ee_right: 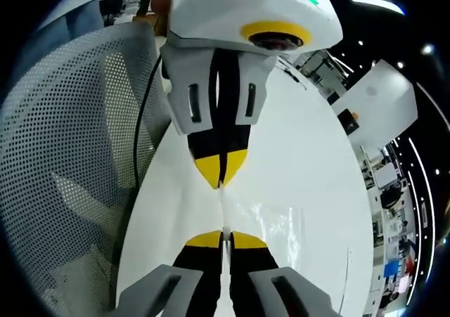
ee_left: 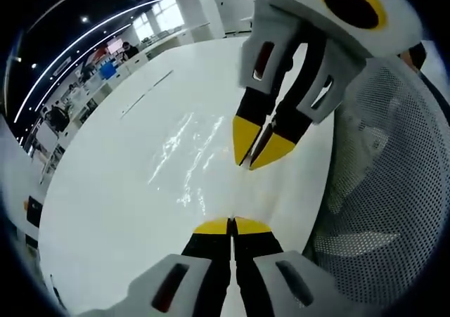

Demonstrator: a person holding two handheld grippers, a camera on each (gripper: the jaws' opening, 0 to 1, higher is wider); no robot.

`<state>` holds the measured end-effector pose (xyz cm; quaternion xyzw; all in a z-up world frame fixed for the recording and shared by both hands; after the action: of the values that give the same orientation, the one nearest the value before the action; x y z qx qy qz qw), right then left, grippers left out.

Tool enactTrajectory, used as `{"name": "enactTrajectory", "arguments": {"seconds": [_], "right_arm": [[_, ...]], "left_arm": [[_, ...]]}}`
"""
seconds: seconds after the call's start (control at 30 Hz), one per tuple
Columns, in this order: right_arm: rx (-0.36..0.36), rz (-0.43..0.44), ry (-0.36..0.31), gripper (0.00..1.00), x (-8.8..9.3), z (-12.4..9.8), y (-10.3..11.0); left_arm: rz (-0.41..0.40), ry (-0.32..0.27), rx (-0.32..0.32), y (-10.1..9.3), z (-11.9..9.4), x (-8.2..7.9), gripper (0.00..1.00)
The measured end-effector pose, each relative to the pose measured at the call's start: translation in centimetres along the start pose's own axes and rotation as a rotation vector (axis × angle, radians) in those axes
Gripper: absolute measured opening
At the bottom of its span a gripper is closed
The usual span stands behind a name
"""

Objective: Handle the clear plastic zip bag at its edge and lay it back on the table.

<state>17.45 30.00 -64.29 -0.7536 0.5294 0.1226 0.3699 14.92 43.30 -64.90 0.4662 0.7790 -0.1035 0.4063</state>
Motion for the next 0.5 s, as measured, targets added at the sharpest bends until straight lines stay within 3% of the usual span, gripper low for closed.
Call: {"name": "enactTrajectory", "arguments": {"seconds": [0.5], "right_arm": [[0.008, 0.003, 0.007, 0.00, 0.09, -0.15, 0.19]], "left_arm": [[0.005, 0.019, -0.014, 0.15, -0.18, 0.38, 0.00]]}}
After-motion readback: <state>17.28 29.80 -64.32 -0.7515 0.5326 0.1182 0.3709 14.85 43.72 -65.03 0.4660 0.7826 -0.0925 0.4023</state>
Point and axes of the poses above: the point that each gripper's makers call its tool centre point, and the gripper's own axes: z roughly forward along the fingers, y roughly to its left, x roughly out of its underside, the point moved 10 cm from there along -z, roughly backward along the fingers, and after that the axes turned 11 degrees about -y, right-handed, at the moved point
